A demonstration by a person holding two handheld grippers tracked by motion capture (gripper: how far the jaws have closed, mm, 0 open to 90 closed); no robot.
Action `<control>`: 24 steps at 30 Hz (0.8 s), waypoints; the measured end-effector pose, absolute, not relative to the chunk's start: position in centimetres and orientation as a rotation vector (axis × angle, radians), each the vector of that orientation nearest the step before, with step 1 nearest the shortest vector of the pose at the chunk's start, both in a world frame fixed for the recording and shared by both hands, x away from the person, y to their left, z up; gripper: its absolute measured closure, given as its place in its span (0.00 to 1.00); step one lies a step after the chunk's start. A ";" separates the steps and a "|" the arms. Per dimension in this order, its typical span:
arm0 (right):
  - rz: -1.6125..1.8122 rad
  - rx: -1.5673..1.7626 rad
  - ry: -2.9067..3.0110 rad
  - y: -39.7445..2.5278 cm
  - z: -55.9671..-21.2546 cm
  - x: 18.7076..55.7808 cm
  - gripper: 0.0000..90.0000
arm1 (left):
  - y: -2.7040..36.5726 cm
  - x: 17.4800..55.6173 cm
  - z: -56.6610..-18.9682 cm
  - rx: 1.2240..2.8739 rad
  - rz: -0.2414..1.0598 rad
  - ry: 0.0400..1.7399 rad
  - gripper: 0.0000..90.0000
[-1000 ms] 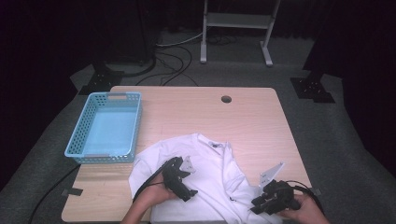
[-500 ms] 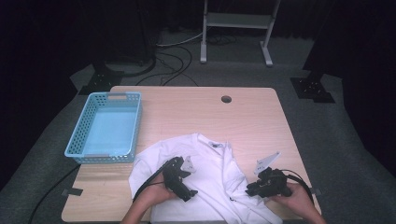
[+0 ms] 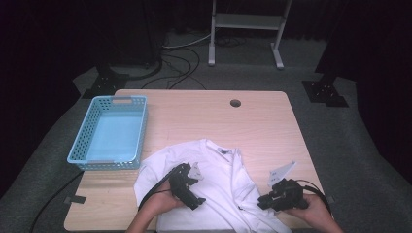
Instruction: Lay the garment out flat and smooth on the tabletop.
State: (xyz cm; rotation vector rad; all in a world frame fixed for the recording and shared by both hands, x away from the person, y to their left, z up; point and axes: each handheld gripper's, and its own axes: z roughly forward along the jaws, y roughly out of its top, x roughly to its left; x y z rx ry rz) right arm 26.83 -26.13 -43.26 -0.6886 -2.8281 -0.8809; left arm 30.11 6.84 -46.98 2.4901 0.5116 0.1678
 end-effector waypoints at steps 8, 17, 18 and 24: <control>-0.923 -0.822 -2.883 -26.2 -44.5 29.8 0.81 | 6.9 30.2 -46.9 2.494 0.163 0.511 0.03; -0.924 -0.804 -2.929 -25.8 -45.7 29.2 0.95 | 6.9 30.2 -46.9 2.495 0.159 0.511 0.03; -0.915 -0.810 -2.934 -25.9 -45.7 29.2 0.96 | 6.9 30.2 -46.9 2.495 0.158 0.510 0.03; -0.935 -0.860 -2.947 -27.5 -44.7 28.9 0.96 | 6.9 30.2 -46.9 2.490 0.156 0.512 0.03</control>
